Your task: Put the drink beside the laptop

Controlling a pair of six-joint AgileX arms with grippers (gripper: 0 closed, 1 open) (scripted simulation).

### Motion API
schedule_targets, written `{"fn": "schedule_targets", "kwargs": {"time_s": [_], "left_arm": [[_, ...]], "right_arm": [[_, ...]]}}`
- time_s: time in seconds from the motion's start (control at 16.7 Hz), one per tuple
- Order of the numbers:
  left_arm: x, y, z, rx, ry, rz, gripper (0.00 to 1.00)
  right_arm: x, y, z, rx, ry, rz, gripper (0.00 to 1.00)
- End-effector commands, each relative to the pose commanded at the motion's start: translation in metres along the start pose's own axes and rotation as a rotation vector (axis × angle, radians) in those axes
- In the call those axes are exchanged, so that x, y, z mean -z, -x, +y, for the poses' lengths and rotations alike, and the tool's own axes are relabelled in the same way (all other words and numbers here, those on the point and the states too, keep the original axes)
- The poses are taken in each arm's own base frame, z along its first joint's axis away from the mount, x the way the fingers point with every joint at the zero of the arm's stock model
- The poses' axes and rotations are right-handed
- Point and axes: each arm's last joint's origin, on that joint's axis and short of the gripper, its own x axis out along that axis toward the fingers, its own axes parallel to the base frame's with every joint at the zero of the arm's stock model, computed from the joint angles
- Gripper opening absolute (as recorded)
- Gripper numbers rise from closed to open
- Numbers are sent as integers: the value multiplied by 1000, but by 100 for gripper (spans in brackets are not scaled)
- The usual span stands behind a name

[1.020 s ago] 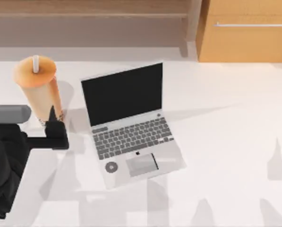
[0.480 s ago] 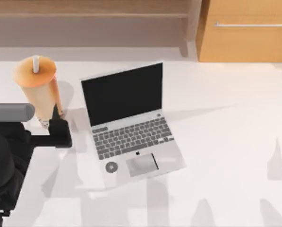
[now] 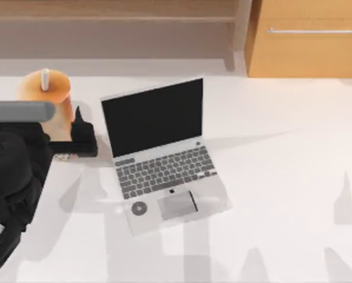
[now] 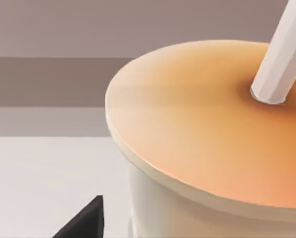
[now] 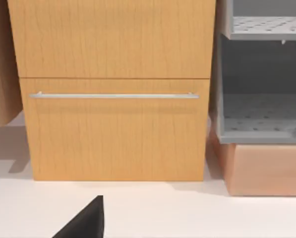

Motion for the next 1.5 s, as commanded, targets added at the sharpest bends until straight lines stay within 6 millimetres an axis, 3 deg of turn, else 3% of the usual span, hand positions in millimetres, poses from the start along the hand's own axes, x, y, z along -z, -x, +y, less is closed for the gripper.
{"fn": "schedule_targets", "kwargs": {"time_s": [0.24,0.48,1.26,1.5], "left_arm": [[5,-26,3,0,1,-4,100],[5,-28,3,1,1,-5,100],[5,-28,3,1,1,-5,2],[5,-28,3,1,1,-5,0]], "right_arm": [[0,0,0,0,0,0,100],[0,0,0,0,0,0,100],[0,0,0,0,0,0,100],[0,0,0,0,0,0,100]]}}
